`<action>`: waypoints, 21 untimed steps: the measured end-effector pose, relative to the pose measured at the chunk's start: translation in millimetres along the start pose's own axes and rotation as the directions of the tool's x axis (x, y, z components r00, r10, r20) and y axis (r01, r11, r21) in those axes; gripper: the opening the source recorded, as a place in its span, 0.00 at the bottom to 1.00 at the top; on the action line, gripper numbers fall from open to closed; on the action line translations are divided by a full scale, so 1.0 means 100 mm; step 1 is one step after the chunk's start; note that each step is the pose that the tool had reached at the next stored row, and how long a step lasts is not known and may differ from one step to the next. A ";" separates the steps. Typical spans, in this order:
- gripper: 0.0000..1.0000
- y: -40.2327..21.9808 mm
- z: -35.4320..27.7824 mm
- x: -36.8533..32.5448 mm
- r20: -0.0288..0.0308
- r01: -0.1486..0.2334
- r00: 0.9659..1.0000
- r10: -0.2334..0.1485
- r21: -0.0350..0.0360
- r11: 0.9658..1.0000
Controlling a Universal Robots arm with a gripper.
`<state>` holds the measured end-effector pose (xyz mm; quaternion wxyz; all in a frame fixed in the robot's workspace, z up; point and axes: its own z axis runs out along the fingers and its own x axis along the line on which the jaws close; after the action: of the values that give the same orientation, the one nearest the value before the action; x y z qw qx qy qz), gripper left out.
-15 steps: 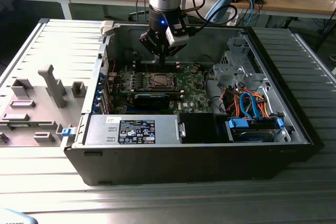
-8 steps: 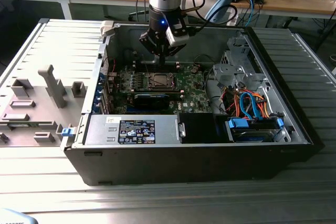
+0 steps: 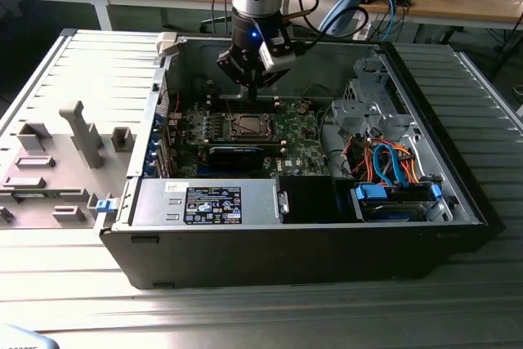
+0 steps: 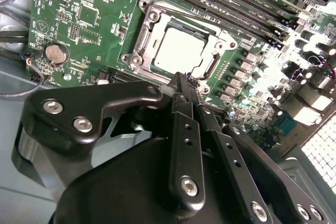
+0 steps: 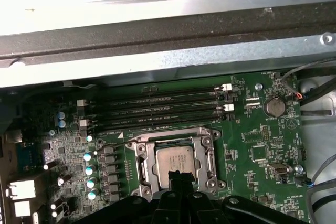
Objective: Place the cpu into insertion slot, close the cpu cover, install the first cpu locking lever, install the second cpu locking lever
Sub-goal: 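Install the first cpu locking lever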
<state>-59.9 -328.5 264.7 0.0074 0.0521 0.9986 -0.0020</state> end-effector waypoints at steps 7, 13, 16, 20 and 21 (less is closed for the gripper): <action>0.11 0.000 0.000 0.000 0.000 0.015 1.000 -0.015 0.000 1.000; 0.11 0.000 0.000 0.000 0.000 0.025 1.000 -0.025 0.000 1.000; 0.11 0.000 0.000 0.000 0.000 0.032 0.999 -0.032 0.000 0.999; 0.11 0.000 0.000 0.000 0.000 0.038 0.999 -0.038 -0.001 0.999; 0.11 0.000 0.000 0.000 0.000 0.039 0.999 -0.039 -0.001 0.999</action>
<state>-59.9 -328.5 264.7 0.0075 0.0324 0.9994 -0.0018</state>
